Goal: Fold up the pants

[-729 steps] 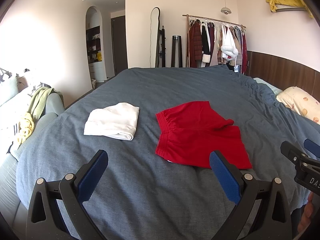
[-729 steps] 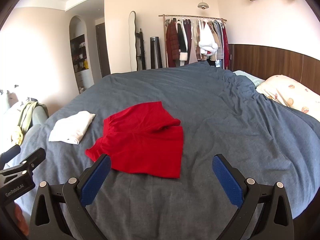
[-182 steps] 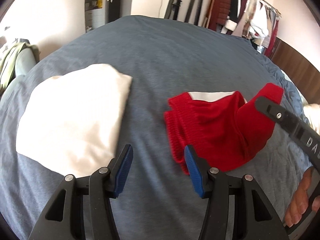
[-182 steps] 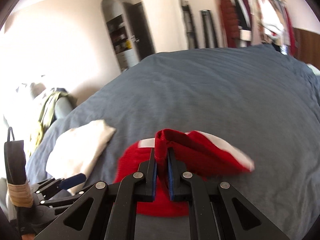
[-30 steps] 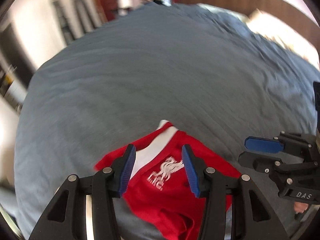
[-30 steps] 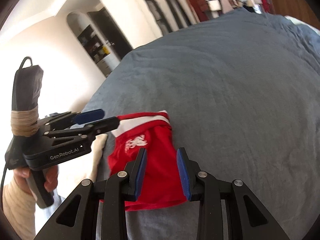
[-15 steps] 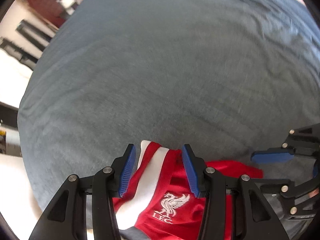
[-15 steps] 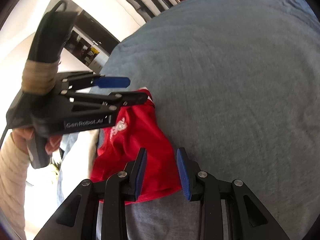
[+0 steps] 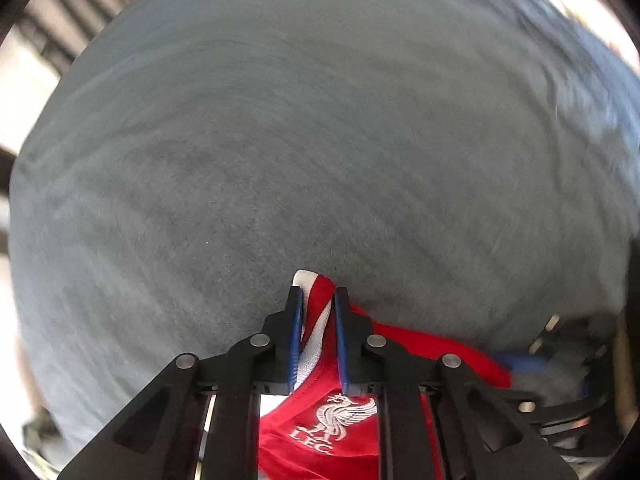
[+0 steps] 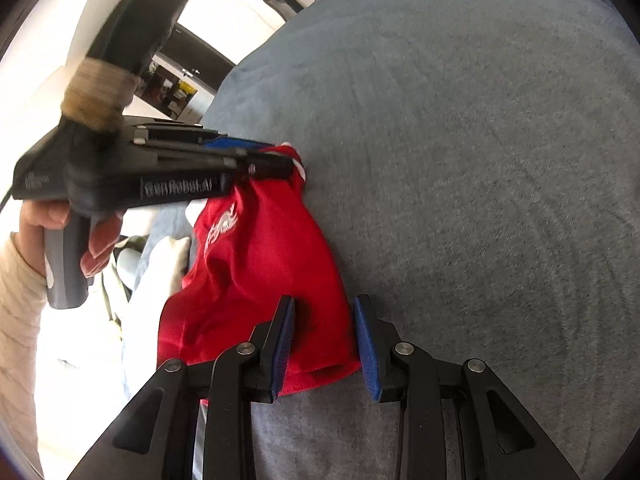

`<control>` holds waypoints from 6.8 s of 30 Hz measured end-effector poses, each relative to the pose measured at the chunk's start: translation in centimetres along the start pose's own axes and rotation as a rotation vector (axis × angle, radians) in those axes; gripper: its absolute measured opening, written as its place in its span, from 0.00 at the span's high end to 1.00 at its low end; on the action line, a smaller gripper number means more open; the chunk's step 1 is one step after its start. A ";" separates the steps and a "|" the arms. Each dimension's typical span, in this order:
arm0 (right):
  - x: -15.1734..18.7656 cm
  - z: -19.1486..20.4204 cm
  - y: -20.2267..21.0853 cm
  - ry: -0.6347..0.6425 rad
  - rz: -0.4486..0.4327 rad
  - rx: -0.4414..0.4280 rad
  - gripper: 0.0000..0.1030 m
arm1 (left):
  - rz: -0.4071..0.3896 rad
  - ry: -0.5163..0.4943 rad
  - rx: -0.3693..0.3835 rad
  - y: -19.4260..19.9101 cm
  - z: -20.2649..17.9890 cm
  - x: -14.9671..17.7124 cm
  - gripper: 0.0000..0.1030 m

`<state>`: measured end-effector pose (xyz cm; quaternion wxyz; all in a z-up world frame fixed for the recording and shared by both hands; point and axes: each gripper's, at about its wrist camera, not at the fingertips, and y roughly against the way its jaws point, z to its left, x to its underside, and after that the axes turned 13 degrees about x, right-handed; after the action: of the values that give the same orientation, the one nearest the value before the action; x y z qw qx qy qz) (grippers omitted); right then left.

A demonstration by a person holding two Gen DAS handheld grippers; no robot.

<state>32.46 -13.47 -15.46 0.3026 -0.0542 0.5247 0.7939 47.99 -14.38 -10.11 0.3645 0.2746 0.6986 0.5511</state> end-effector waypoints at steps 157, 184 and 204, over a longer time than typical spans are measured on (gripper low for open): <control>2.3 2.8 -0.6 -0.010 0.001 0.079 0.90 | 0.066 -0.078 -0.153 -2.0 2.9 -0.6 0.93; -0.5 8.6 7.8 0.228 -0.300 0.212 0.47 | -0.370 0.207 -0.167 11.7 -2.4 11.3 0.59; 4.2 3.6 7.9 0.296 -0.159 0.233 0.47 | -0.501 0.480 -0.031 4.8 -7.6 23.1 0.58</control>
<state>25.64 -10.70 -9.23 0.2882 -0.1763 0.6457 0.6848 28.28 0.56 -9.30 0.3179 -0.0484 0.8016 0.5040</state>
